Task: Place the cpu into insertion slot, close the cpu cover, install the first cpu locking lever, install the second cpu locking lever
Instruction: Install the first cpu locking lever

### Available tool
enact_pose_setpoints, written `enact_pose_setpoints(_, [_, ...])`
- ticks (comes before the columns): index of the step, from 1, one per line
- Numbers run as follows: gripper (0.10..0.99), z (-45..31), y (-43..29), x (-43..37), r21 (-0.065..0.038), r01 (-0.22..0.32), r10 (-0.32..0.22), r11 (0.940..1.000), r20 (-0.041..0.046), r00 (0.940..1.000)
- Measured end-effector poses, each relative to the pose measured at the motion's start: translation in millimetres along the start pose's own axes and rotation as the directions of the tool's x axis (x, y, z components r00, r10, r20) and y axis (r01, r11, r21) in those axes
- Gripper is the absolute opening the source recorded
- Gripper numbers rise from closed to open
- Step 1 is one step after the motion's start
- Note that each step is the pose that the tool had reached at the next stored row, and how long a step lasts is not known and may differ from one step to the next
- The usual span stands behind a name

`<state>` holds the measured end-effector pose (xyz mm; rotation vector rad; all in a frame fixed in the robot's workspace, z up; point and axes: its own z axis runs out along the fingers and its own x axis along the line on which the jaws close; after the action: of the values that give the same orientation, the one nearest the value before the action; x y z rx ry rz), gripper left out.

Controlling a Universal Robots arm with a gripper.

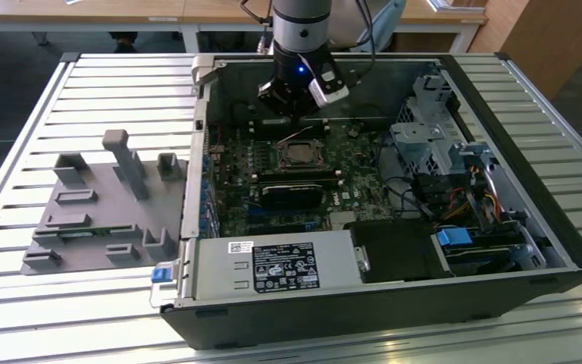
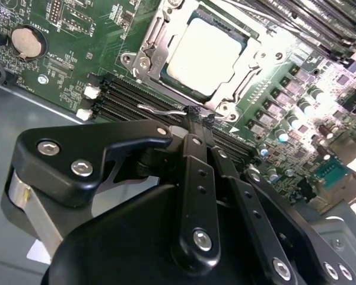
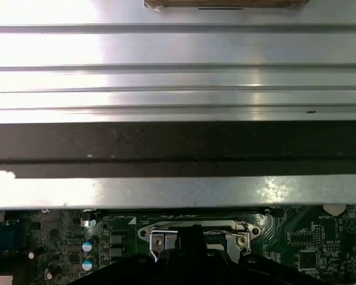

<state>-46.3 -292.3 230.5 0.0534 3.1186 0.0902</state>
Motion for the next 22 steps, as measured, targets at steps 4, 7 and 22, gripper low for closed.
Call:
enact_pose_setpoints(4, [0.106, 2.3, 2.5, -1.6, 0.000, 0.000, 0.000, 1.0000, 0.0001, 1.0000])
enact_pose_setpoints(7, [0.106, 3.4, 4.3, -2.7, 0.000, 0.000, 0.000, 1.0000, 0.0000, 1.0000])
enact_pose_setpoints(22, [0.106, 8.3, 7.9, -13.5, 0.000, -0.002, 0.002, 1.0000, 0.0001, 1.0000])
